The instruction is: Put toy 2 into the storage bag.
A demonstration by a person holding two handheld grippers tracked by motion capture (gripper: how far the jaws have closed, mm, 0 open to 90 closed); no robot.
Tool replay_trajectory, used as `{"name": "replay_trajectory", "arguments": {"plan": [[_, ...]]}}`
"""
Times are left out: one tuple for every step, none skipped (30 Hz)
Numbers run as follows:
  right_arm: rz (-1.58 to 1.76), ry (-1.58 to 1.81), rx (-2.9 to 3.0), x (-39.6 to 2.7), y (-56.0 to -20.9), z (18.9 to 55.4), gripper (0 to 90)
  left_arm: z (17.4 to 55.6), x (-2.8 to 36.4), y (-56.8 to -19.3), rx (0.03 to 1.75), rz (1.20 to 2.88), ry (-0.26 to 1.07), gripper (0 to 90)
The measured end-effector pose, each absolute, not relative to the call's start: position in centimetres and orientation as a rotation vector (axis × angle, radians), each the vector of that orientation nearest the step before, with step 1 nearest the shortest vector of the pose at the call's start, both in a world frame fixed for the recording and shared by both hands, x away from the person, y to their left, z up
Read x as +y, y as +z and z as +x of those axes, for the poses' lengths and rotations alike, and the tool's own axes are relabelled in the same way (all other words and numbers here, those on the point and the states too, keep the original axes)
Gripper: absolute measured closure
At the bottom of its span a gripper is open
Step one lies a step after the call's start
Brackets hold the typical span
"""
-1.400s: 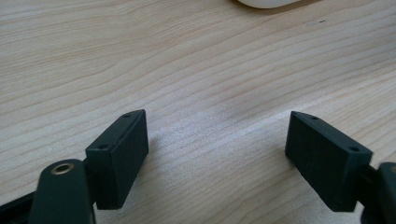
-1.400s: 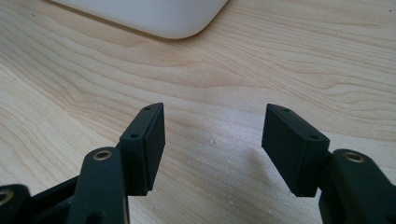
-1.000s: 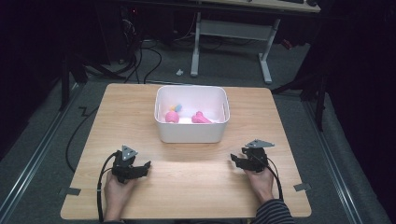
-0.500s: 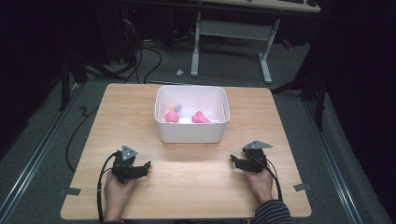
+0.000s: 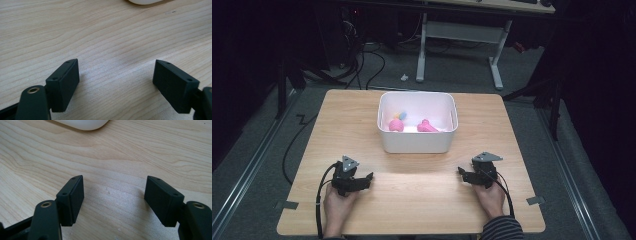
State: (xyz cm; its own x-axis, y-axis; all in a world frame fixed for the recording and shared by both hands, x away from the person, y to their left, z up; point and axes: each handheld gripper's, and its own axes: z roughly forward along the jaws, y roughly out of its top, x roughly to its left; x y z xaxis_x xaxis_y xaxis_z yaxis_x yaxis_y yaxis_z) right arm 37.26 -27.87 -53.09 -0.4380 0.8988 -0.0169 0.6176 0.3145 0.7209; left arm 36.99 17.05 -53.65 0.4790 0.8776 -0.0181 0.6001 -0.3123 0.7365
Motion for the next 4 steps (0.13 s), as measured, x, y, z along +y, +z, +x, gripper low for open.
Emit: {"name": "replay_trajectory", "arguments": {"plan": [[1.346, 0.911, 2.168, -27.86, -53.09, 37.25, 32.3, 37.0, 17.03, -53.65, 1.219, 2.035, 0.514, 21.6], [1.343, 0.91, 2.168, -27.88, -53.09, 37.25, 32.3, 37.01, 17.02, -53.65, 1.218, 2.035, 0.514, 21.6], [1.343, 0.91, 2.168, -27.88, -53.09, 37.25, 32.2, 37.04, 17.02, -53.65, 1.219, 2.036, 0.514, 21.6], [1.344, 0.91, 2.168, -27.88, -53.09, 37.24, 32.3, 37.05, 17.01, -53.65, 1.219, 2.036, 0.515, 21.6]]}}
